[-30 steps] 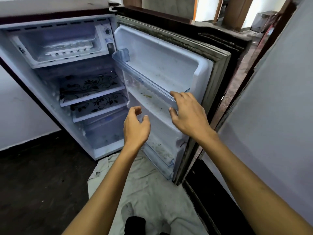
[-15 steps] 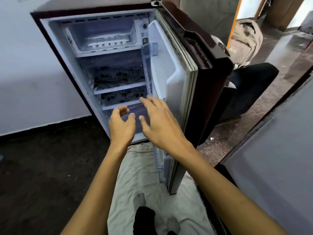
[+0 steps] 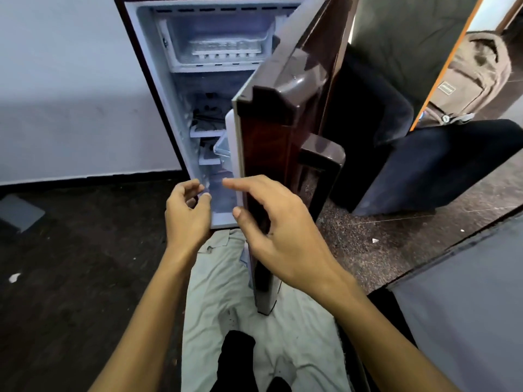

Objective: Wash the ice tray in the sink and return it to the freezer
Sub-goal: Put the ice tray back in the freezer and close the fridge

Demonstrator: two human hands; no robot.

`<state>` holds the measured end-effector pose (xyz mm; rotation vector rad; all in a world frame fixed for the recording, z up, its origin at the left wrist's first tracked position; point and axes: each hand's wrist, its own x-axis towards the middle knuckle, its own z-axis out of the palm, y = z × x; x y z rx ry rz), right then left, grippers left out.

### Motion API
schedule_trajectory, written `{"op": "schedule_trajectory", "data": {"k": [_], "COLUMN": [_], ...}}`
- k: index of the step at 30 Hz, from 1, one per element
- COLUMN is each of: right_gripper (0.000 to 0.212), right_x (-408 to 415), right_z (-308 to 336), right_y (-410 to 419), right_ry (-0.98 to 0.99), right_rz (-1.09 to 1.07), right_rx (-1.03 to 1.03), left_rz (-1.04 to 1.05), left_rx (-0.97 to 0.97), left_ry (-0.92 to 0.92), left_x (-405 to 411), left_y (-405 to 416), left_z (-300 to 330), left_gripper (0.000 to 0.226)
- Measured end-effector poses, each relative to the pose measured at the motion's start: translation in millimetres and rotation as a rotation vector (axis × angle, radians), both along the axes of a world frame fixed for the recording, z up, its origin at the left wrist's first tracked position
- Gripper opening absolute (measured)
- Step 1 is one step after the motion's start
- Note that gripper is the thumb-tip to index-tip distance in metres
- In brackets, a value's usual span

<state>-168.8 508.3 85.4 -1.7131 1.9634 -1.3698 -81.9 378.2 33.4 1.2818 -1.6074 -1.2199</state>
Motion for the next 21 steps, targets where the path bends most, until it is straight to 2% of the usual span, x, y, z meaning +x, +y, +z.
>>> {"op": "schedule_trajectory", "data": {"k": [3, 8, 10, 14, 21], "right_gripper": [0.028, 0.028, 0.037, 0.057, 0.05], "right_x": [-8, -35, -45, -51, -41], "right_z": [-2, -15, -23, -37, -45], "right_y": [7, 11, 4, -22, -70], "right_ry": [-0.061, -0.215, -0.27, -0.359, -0.386], "right_rz": [-0.056, -0.278, -0.331, -0.269, -0.208], "right_rx": [-0.105, -0.244, -0.195, -0.053, -0.031], "left_rz": [0.036, 0.053, 0.043, 0.007, 0.023], "left_rx": [0.016, 0.053, 0.048, 0.036, 0.045], "left_ry": [0.009, 0.01, 0.006, 0.011, 0.017], "left_x": [6, 11, 11, 7, 12], "left_y": [0, 1, -1, -10, -41], "left_z": [-2, -6, -6, -6, -9], "left_gripper": [0.024, 0.03, 0.029, 0.03, 0.035]}}
